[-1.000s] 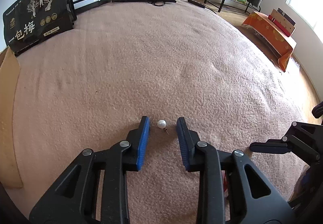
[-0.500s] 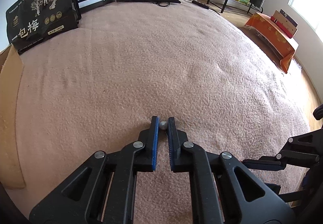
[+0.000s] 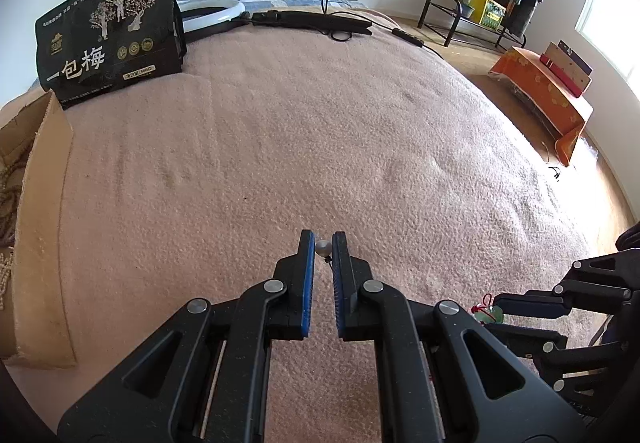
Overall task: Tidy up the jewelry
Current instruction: 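Close the left tool on the pearl earring while the right tool grips the green jade pendant, then carry the earring in the left tool and the jade pendant in the right tool into the box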
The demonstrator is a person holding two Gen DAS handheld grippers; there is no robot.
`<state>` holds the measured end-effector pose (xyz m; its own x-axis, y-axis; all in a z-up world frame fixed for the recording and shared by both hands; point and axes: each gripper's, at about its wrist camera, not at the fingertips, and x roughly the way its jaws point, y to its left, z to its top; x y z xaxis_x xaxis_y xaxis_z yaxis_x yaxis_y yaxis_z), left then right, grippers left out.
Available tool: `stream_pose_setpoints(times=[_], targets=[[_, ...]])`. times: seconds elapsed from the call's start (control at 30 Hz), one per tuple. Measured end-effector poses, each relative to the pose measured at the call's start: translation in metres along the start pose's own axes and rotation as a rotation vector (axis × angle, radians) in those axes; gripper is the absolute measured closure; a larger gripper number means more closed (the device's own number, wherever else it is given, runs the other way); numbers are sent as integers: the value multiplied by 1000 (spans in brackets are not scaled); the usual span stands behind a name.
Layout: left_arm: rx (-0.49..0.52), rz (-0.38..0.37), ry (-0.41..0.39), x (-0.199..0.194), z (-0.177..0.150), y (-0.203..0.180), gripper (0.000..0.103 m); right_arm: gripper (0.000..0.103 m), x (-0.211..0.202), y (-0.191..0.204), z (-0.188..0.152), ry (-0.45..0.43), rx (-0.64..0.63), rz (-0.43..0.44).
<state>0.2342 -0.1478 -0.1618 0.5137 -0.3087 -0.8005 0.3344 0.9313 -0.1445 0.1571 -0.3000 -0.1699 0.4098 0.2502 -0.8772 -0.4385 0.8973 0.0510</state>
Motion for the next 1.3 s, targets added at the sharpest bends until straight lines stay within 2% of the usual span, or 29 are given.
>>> stream_pose_setpoints(times=[0.73,1.03,1.3], targets=[[-77,24,-135,-81,10,45,96,86,-56,22,43,-155,39,-14],[-126,51,-181,-113,13,80,96,86,-69,52,69,-212,34,21],[-193,87,-225,-143,12,126,96,86,-72,95,96,-256,-11,69]])
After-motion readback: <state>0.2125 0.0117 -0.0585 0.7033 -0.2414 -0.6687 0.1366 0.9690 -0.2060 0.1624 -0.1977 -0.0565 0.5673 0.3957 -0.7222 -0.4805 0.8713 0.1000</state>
